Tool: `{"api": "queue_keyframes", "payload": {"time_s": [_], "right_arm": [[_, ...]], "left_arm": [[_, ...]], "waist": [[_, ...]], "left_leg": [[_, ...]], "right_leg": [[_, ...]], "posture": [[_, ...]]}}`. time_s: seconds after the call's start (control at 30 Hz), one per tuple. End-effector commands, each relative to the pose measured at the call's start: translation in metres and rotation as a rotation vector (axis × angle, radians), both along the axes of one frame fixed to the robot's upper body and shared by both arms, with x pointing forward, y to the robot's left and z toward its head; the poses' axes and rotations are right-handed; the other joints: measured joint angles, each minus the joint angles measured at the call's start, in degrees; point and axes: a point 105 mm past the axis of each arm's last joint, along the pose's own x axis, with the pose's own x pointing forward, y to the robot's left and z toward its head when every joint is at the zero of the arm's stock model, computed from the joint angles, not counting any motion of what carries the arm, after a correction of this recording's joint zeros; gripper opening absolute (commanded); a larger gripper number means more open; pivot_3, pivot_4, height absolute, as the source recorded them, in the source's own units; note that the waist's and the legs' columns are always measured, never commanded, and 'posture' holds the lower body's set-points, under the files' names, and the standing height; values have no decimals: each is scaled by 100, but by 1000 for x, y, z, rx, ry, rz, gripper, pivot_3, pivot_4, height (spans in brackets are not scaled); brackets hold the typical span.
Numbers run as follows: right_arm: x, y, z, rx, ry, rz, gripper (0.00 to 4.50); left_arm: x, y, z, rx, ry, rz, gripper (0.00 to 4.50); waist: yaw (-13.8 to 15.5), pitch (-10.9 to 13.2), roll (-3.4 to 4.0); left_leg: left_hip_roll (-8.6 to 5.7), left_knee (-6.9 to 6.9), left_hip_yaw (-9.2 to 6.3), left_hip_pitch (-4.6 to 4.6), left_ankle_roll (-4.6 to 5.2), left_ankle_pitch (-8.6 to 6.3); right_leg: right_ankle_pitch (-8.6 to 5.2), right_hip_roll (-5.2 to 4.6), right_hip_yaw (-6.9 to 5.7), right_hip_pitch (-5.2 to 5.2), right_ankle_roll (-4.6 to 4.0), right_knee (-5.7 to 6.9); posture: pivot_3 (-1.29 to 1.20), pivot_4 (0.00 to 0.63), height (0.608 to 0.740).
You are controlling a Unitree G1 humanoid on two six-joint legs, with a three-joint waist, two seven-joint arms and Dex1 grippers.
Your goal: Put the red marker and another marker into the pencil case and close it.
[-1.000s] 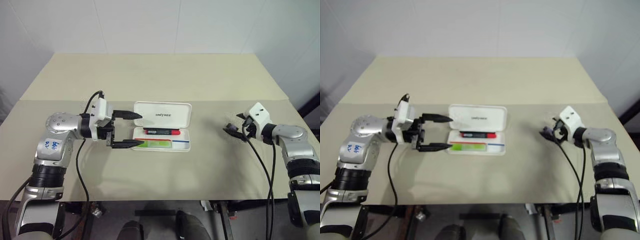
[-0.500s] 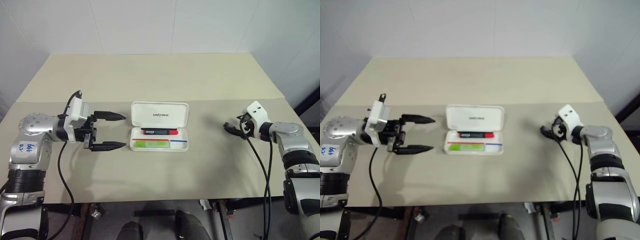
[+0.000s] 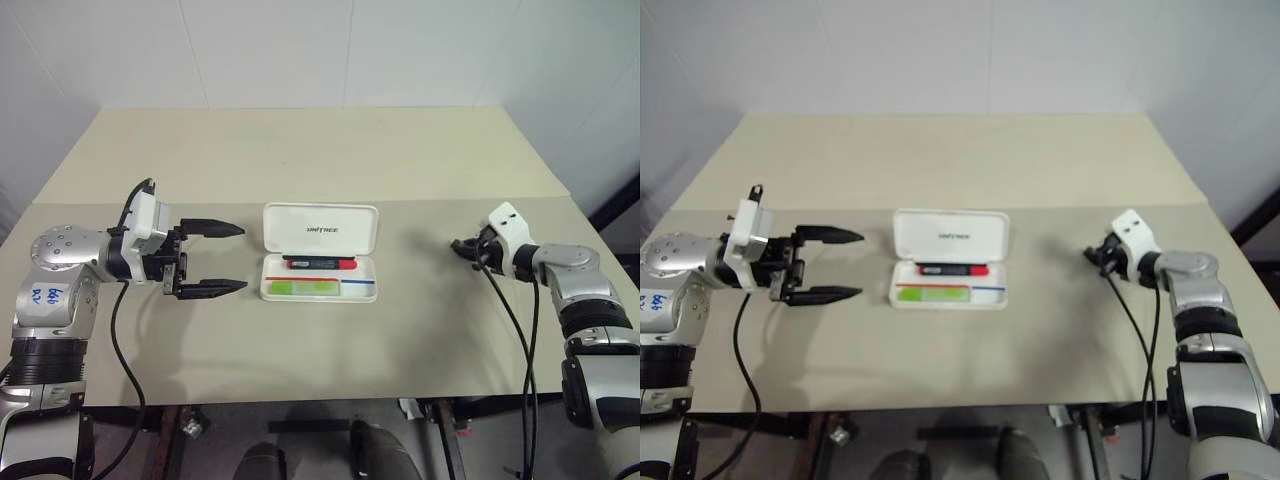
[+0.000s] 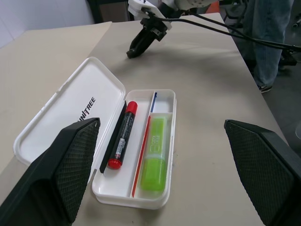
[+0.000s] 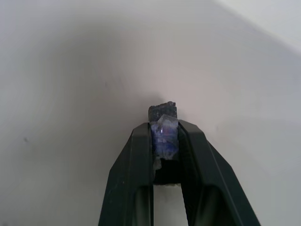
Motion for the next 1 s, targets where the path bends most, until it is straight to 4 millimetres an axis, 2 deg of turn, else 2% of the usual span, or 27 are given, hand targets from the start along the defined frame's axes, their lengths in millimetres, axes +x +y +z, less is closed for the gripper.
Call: {"api": "queue_keyframes", "payload": {"time_s": [0.03, 0.23, 0.43, 0.53, 0.63, 0.8, 1.0], "right_arm": [[-9, 32, 47, -5, -146, 144, 390], [-45, 95, 57, -42, -156, 377, 390], [-83, 144, 35, -170, -85, 616, 390], [-91, 153, 17, -246, -34, 681, 390], [-88, 153, 5, -310, -6, 695, 390], [-81, 167, 3, -312, -25, 718, 390], [-72, 173, 5, -320, -42, 721, 390]], "left_arm": [[-3, 5, 12, -18, -59, 10, 4500], [-6, 10, 5, -23, -36, 8, 4500], [-4, 27, -7, 2, -18, 58, 4500], [-3, 34, -12, 15, -14, 84, 4500], [-5, 34, -11, 10, -21, 86, 4500], [-6, 34, -11, 5, -28, 95, 4500], [-8, 34, -11, 1, -33, 102, 4500]], "waist": [[-17, 0, 1], [34, 0, 0], [34, 0, 0], [34, -2, -4], [34, -2, -5], [28, -3, -5], [30, -3, -6]], "left_leg": [[2, -4, 2, 2, 0, 0], [12, -8, 2, 0, 0, -1], [11, 0, 3, 2, 1, -1], [11, -1, 3, -1, 2, -2], [10, 1, 4, -1, 4, -3], [10, 0, 3, 0, 4, -3], [11, -1, 4, 0, 4, -3]], "right_leg": [[0, 1, 0, -1, 0, 0], [-3, 9, -4, -3, -6, -2], [-3, 8, -3, -3, -6, 3], [-4, 8, -4, -3, -7, 0], [-4, 8, -3, -3, -7, -1], [-4, 8, -4, -4, -7, 0], [-4, 8, -4, -4, -8, 0]], "posture": [[0, 150, 740], [0, 150, 740], [0, 150, 740], [0, 150, 740], [0, 150, 740], [0, 150, 740], [0, 150, 740]]}}
